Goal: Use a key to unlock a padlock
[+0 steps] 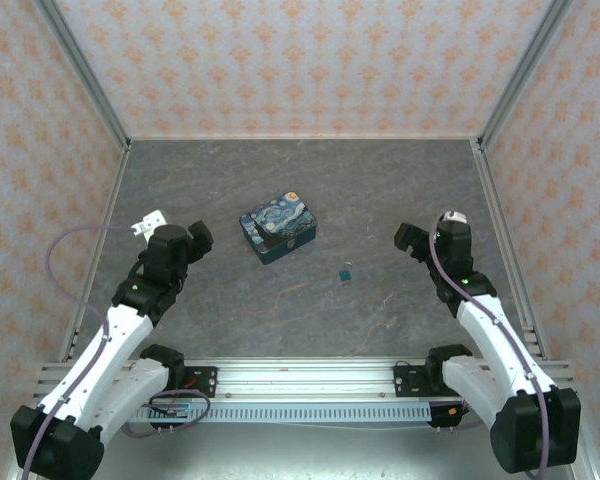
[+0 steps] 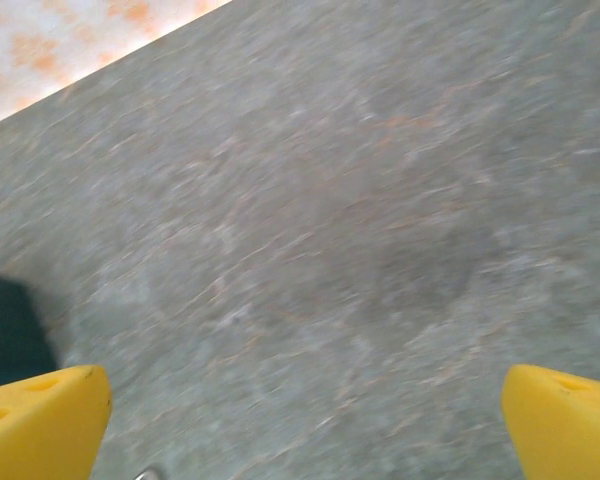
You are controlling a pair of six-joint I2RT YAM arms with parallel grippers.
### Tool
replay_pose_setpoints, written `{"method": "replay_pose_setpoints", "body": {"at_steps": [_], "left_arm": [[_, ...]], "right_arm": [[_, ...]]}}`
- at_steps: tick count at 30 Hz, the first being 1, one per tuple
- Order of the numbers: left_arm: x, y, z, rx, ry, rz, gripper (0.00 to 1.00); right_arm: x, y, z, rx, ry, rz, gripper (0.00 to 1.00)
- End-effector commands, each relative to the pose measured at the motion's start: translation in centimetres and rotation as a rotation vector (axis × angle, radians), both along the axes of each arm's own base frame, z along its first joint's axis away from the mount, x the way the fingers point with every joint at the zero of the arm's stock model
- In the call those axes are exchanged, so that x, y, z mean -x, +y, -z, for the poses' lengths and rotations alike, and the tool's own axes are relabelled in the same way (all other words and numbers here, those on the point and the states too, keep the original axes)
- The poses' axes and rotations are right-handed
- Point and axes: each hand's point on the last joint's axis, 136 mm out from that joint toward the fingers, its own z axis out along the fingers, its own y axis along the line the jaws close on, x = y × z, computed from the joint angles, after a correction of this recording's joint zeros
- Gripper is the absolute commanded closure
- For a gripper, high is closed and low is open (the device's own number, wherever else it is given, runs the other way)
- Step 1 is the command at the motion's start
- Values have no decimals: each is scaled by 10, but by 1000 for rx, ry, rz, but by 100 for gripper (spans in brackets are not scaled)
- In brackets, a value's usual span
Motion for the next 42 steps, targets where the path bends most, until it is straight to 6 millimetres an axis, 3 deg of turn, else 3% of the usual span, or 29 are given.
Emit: {"method": "replay_pose_setpoints", "body": {"at_steps": [1,4,8,14,19,23,28,31,38,42], "left_arm": [[2,33,-2,-232,-32,-95,0],[-4,32,10,-309,-25,-58,0],[-16,29,21,-371,36,9,0],[-33,28,38,-374,-6,54,0],[-44,27,55,-347,-78,73,0],[-56,23,55,-377,-101,118,0],[-75,23,55,-354,-137,158,0],[-83,23,56,-353,-149,179,0],[-95,22,86,-355,-107,198,0],[-106,29,85,-365,-65,155,0]], "right_arm": [[-9,-31,-5,104,-75,109,0],[-18,-41,7,172,-81,126,1],[-33,-40,20,209,-132,83,1],[-51,-49,38,126,-205,91,1],[-68,-47,37,147,-224,39,0],[-70,-45,37,180,-265,6,1],[-79,-44,59,182,-291,-4,1],[-87,-39,66,186,-203,-48,1],[-88,-38,65,187,-212,-53,1],[-88,-38,65,195,-204,-49,1]]}}
